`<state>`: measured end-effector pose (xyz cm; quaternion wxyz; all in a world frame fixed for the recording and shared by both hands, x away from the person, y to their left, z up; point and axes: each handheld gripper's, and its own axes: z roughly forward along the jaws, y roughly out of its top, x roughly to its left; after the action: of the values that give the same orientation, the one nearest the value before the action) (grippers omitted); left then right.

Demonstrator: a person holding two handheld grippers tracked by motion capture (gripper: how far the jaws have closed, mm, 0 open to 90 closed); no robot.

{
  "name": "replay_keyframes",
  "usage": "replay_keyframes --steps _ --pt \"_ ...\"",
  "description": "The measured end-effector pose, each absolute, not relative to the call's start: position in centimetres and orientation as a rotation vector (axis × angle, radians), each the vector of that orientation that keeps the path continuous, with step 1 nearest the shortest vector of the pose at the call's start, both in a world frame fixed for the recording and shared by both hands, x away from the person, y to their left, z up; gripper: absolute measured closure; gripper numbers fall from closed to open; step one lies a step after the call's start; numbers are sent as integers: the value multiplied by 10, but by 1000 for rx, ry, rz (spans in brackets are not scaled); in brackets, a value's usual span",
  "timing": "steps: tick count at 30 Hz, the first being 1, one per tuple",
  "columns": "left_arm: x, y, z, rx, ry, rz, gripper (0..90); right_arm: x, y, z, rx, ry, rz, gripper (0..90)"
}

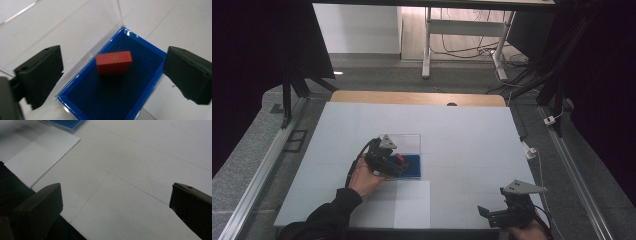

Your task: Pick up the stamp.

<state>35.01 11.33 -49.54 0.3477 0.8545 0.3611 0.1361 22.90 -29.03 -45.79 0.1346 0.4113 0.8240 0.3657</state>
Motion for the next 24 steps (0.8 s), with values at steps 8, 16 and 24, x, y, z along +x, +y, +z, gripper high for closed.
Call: replay_keyframes --steps 8,16,24 --pt "350 111 -497 2262 926 355 356 229 -290 -458 1189 2389 1057 0" --pt "350 108 -496 2273 959 347 571 229 -290 -458 1184 2391 1052 0" --pt "350 108 -493 2273 952 330 577 229 -290 -458 1181 2391 1058 0"
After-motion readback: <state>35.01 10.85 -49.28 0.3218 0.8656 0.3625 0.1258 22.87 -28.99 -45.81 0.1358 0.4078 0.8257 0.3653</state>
